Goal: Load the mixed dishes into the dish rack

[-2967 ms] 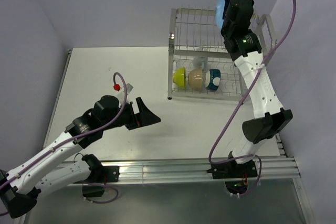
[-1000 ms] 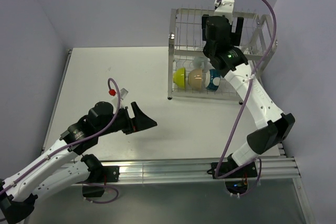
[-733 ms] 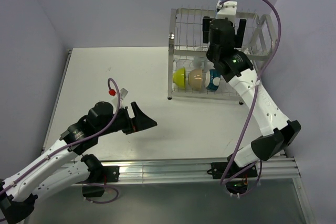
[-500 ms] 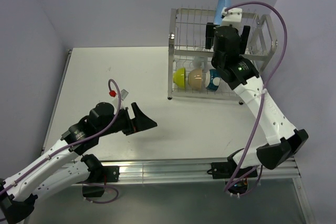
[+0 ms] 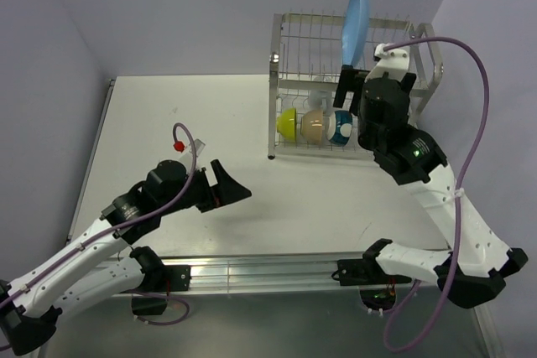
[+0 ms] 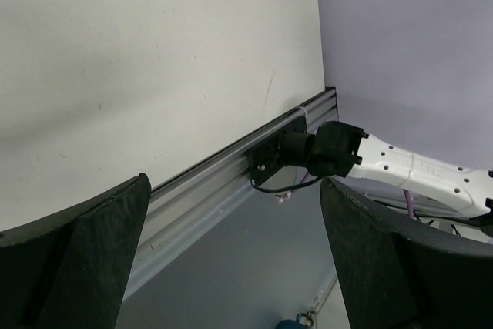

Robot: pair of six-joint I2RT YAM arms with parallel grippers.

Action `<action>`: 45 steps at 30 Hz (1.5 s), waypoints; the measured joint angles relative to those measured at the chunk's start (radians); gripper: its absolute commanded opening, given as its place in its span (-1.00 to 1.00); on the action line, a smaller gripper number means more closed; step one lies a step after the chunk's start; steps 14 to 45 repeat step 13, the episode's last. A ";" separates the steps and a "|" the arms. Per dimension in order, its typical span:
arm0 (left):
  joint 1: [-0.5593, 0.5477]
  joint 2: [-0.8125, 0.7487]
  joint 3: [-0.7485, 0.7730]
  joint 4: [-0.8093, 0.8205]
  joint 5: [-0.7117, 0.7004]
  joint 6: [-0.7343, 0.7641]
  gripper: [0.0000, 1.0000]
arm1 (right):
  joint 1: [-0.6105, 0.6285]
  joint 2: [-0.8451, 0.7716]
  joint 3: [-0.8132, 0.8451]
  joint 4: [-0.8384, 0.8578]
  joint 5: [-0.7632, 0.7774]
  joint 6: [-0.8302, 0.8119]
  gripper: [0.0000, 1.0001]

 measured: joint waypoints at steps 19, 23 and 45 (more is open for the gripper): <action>0.000 0.009 -0.021 0.012 -0.055 0.007 0.99 | 0.096 -0.298 -0.419 -0.060 -0.332 0.249 0.99; 0.000 0.009 -0.021 0.012 -0.055 0.007 0.99 | 0.096 -0.298 -0.419 -0.060 -0.332 0.249 0.99; 0.000 0.009 -0.021 0.012 -0.055 0.007 0.99 | 0.096 -0.298 -0.419 -0.060 -0.332 0.249 0.99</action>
